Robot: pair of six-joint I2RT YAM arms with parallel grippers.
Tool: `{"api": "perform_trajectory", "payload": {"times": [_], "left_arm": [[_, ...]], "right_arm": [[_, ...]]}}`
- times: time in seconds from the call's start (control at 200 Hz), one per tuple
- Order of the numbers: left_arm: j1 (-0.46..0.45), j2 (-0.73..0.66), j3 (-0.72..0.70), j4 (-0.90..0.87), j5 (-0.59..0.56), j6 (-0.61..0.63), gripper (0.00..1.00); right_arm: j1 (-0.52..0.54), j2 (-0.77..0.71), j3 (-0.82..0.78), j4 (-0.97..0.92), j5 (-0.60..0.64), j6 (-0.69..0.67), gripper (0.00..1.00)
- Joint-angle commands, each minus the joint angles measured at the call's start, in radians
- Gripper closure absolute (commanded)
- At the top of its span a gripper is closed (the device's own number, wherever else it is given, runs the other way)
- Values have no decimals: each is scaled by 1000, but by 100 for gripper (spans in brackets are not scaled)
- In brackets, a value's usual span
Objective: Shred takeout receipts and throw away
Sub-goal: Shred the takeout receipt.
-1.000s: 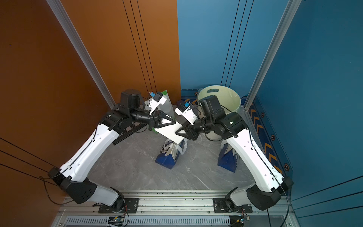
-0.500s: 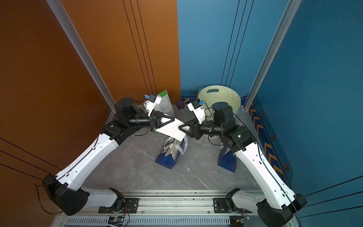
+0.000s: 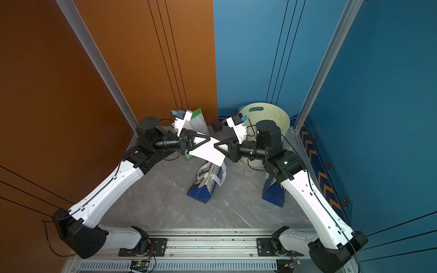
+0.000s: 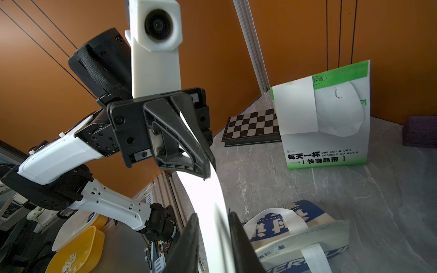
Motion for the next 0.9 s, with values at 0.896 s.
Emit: {"api": "perform_trajectory", "payload": {"times": [0.896], "left_arm": [[-20,-41,63,-394,-420,-168,100]], "right_arm": [[395,-16,38,5,876,-1007,100]]}}
